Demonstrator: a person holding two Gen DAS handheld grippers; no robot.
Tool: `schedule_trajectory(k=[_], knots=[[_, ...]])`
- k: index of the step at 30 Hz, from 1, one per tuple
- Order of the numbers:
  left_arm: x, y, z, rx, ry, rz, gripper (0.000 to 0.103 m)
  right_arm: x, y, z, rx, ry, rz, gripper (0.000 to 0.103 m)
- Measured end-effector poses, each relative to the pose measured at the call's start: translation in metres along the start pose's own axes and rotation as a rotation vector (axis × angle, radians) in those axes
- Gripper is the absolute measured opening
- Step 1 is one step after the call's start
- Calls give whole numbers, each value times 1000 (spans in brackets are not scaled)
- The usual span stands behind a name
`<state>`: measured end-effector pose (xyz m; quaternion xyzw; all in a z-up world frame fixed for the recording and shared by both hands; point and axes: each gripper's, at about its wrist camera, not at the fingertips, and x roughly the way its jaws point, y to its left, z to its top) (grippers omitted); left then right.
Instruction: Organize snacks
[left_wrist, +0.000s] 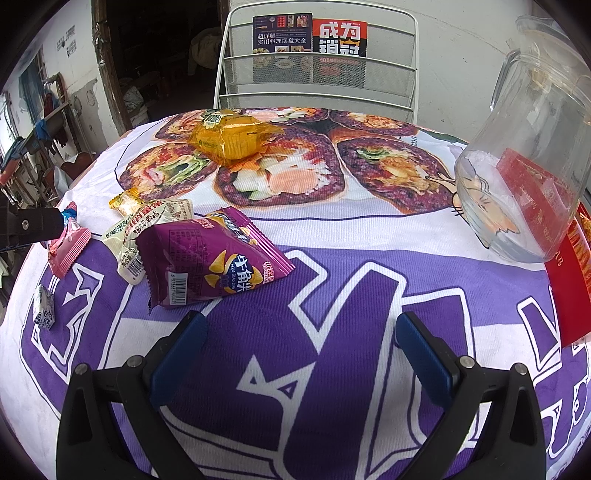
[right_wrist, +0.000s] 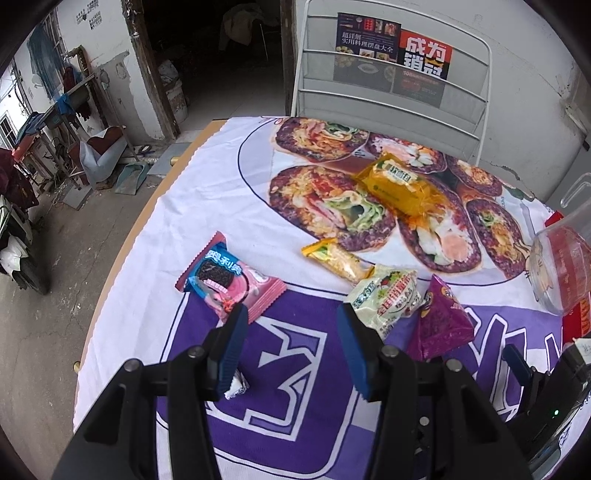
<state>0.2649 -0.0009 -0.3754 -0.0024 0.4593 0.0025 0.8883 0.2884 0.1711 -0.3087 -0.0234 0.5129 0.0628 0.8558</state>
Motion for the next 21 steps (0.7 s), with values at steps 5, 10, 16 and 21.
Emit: schedule_trajectory(k=[5,10,16,21], knots=[[0,0,0,0,0,1,103,2,-3,-6,7,17,2,49],[-6,-8,1,19,-22,-15,103,3,-10,-12,28,21,-3,49],[-27,-35,7,40,-38,-60,103,3,-35,-28,59,37,-36,49],[-37,-63,2,41,-1,-111,103,-1,-75,-49,94,50,-49,49]])
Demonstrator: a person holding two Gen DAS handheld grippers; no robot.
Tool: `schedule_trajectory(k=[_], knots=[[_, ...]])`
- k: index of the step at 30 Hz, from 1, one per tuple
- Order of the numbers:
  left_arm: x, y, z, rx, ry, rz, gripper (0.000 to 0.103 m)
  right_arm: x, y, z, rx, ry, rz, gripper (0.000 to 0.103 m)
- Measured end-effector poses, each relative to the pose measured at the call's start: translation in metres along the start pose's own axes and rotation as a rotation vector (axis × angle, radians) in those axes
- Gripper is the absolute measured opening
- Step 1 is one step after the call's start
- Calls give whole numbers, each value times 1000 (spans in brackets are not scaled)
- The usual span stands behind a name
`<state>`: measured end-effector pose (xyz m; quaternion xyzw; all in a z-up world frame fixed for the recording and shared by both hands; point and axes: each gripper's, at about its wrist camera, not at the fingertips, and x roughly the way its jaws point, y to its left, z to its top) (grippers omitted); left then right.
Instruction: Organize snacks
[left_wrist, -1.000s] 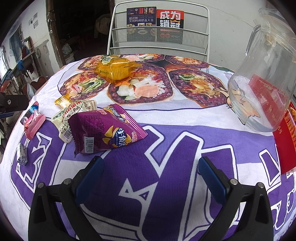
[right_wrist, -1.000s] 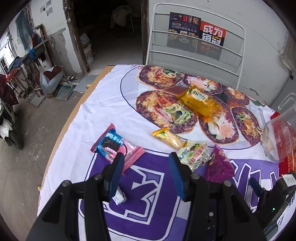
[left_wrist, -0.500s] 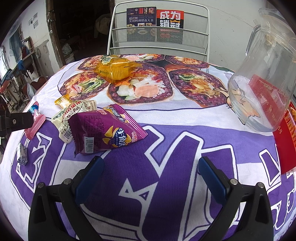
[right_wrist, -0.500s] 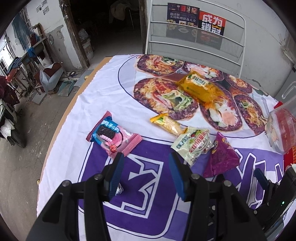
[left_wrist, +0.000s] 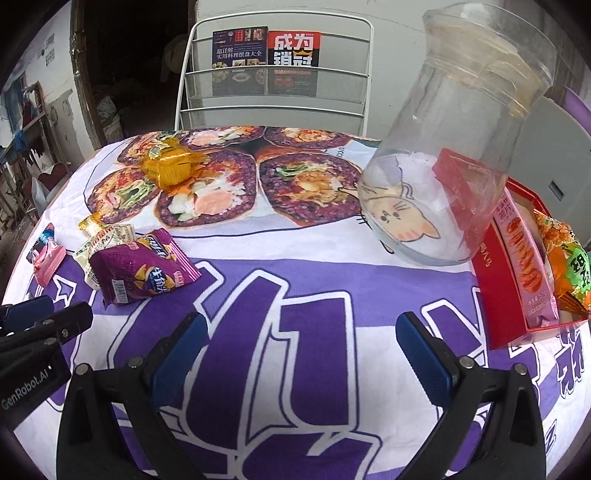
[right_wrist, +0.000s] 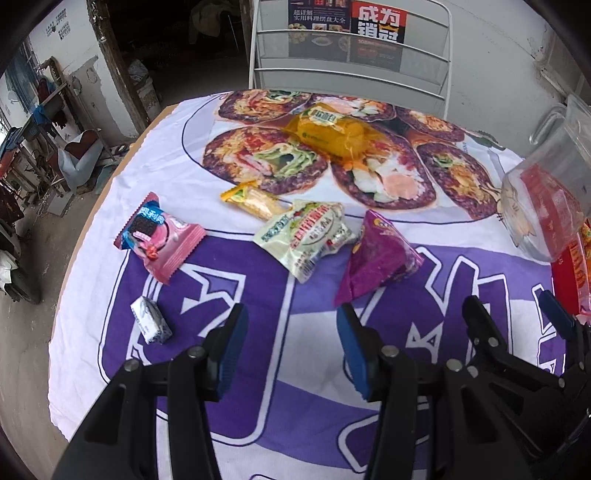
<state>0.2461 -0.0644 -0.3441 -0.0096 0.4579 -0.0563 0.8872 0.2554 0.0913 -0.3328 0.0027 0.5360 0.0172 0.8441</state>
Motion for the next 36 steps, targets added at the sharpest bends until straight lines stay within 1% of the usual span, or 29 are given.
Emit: schedule_trajectory(k=[4,6,9,11,12,16,20,25,27,36], knots=[[7,-26,-10,26,38,-9,103,5,-30,-15,-14,15,0,49],[12,-36,-14,38,46,-6,103,7,-41,-21,-39,8,9,49],[20,-44,-17,13,51,-1,103,10,-50,-25,-69,-6,22,49],[24,-48,-19,0,50,-8,103,15,-56,-27,-68,-11,32,49],[26,-49,-19,-2,50,-5,103,16,-57,-28,-65,-23,35,49],[29,-57,-20,44,36,10,103,19,-63,-23,-25,-83,41,49],[27,-61,-27,84,3,27,103,22,-61,-23,-21,-139,7,49],[25,-61,-29,91,5,19,103,24,-59,-27,-22,-193,-19,49],[24,-61,-29,93,5,20,103,23,-59,-32,-25,-231,-14,49],[25,-61,-29,92,5,19,103,24,-59,-32,-30,-230,-11,49]])
